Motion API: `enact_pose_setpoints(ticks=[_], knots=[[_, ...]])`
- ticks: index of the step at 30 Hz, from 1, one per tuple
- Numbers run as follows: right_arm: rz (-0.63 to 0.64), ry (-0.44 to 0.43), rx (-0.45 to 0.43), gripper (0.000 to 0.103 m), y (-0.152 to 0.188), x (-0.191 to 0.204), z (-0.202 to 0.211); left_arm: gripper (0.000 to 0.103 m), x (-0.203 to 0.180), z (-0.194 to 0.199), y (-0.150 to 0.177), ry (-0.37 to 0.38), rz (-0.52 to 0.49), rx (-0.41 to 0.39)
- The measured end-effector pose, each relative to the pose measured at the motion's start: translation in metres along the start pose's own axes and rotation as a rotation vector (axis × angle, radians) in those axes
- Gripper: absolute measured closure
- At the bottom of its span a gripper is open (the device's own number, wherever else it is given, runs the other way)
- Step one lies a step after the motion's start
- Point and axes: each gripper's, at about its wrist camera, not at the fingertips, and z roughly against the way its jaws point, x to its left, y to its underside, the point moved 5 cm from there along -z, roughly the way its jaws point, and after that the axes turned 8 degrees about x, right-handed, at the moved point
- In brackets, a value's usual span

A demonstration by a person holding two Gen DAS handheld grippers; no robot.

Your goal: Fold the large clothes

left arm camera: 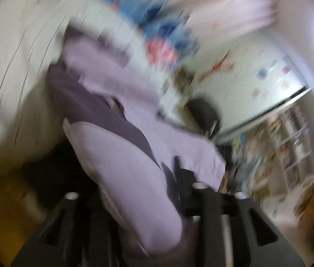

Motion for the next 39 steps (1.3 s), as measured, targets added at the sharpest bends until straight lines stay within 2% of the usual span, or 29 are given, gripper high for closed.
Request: enact_pose_setpoints(ticks=[1,2,3,5,7,8,9,11,13,19,27,31,33,39], knots=[[-0.05,0.004,0.027,0.04,0.015,-0.015,0.0,0.064,0.027,-0.012,0.021,-0.017,0.057,0.072],[-0.115,0.016,0.045,0.038,0.032,-0.038,-0.002,0.064,0.042,-0.018,0.031,-0.017,0.091,0.097],[-0.153,0.016,0.035,0.036,0.042,-0.052,-0.001,0.064,0.057,-0.02,0.041,-0.013,0.125,0.099],[-0.197,-0.047,-0.008,0.032,0.05,-0.067,0.005,0.06,0.075,-0.011,0.049,0.074,0.159,0.024],[-0.194,-0.067,-0.038,0.017,0.046,-0.071,0.006,0.036,0.079,-0.003,0.047,0.115,0.159,-0.035],[-0.188,-0.08,-0.038,0.01,0.043,-0.072,0.006,0.018,0.078,-0.001,0.041,0.104,0.151,-0.067],[-0.181,-0.093,-0.03,0.007,0.041,-0.071,0.003,0.012,0.079,-0.002,0.037,0.105,0.148,-0.078],[-0.179,-0.1,-0.019,0.007,0.036,-0.075,-0.006,0.011,0.073,-0.009,0.029,0.129,0.137,-0.075],[-0.184,-0.118,-0.016,0.007,0.035,-0.081,-0.01,0.01,0.068,-0.022,0.024,0.118,0.122,-0.053],[-0.214,-0.142,0.0,0.007,0.028,-0.093,-0.039,0.01,0.074,-0.052,0.031,0.127,0.149,0.008],[-0.201,-0.138,-0.021,0.007,0.036,-0.091,-0.039,0.01,0.076,-0.047,0.034,0.115,0.155,-0.007],[-0.159,-0.103,-0.033,0.008,0.035,-0.082,-0.039,0.01,0.079,-0.049,0.036,0.111,0.162,-0.003],[-0.139,-0.092,-0.045,0.02,0.036,-0.076,-0.037,0.01,0.082,-0.052,0.037,0.093,0.171,0.0],[-0.103,-0.047,-0.06,0.038,0.039,-0.07,-0.04,0.01,0.088,-0.053,0.036,0.066,0.217,-0.027]])
